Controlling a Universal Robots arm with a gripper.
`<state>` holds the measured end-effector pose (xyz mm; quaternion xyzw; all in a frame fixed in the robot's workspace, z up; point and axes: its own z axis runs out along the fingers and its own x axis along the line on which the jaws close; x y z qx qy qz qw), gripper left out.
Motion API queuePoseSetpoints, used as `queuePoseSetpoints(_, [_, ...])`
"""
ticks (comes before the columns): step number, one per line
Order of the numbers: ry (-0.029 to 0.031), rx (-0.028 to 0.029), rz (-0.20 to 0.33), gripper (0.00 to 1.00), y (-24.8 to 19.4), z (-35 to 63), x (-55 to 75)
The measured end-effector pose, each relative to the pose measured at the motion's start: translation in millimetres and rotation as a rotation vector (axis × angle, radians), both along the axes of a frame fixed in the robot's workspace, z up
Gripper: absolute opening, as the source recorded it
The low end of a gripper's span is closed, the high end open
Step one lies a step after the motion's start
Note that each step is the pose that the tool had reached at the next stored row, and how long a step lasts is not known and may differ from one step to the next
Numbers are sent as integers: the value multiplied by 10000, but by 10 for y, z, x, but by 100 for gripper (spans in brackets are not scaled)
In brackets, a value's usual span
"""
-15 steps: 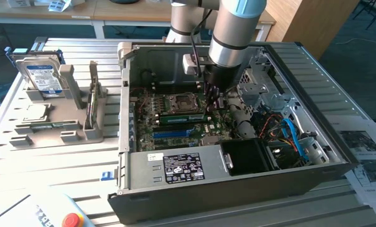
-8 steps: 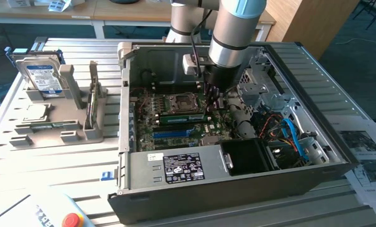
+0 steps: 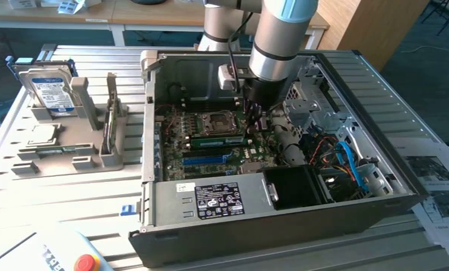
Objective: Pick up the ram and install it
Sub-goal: 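Press down the ram until it locks into place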
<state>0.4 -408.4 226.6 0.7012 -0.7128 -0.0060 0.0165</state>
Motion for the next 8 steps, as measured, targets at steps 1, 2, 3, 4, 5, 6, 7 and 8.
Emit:
queuePoseSetpoints(1, [0, -1, 0, 10, 0, -1, 0])
queuePoseSetpoints(2, [1, -2, 0, 10, 0, -1, 0])
queuePoseSetpoints(3, [1, -3, 0, 10, 0, 0, 0])
queuePoseSetpoints(4, [1, -2, 0, 10, 0, -1, 0])
queuePoseSetpoints(5, [1, -2, 0, 10, 0, -2, 0])
queuePoseSetpoints(6, [0, 1, 0, 10, 0, -5, 0])
queuePoseSetpoints(7, [0, 0, 0, 10, 0, -7, 0])
queuePoseSetpoints(8, [0, -1, 0, 10, 0, -7, 0])
